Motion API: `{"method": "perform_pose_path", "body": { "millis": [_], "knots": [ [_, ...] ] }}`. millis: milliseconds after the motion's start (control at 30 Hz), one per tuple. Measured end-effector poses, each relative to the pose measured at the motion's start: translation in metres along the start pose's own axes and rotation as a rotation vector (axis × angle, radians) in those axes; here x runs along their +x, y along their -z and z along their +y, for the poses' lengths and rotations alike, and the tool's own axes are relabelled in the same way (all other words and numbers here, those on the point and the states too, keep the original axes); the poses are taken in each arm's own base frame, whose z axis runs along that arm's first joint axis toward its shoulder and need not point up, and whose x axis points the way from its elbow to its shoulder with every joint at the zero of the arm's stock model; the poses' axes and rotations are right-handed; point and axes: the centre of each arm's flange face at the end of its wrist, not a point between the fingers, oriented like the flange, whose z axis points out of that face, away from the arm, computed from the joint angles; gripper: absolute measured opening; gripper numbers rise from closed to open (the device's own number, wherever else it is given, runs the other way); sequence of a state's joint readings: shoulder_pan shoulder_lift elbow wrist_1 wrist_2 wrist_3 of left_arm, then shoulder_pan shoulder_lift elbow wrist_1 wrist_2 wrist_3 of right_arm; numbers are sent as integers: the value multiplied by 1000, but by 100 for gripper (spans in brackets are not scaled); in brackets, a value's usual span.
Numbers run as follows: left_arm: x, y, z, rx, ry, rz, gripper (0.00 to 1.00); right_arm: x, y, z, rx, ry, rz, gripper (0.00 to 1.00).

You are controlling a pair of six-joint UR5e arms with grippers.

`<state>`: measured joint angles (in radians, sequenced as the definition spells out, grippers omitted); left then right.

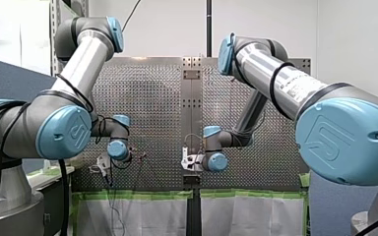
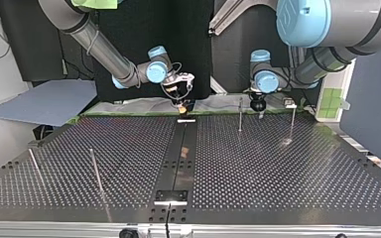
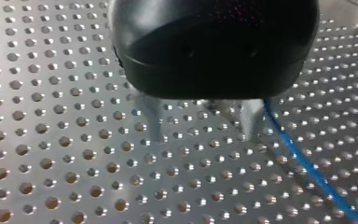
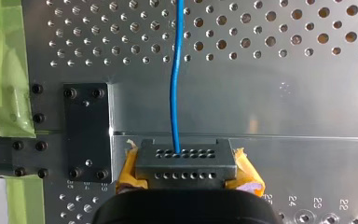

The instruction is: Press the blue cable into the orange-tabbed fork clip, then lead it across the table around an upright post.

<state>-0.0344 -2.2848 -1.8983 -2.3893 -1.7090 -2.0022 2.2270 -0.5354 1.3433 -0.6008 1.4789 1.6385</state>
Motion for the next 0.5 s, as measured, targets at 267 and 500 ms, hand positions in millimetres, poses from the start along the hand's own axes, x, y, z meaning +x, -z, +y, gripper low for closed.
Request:
{"method": "perform_pose_path", "body": {
  "millis": [267, 500],
  "knots": [
    [7, 8, -1, -22, -60, 51, 100, 0, 0, 0, -1, 0, -1, 0],
    [24, 28, 6, -29, -94, 143, 100, 0, 0, 0, 1, 0, -2, 0]
  ]
}}
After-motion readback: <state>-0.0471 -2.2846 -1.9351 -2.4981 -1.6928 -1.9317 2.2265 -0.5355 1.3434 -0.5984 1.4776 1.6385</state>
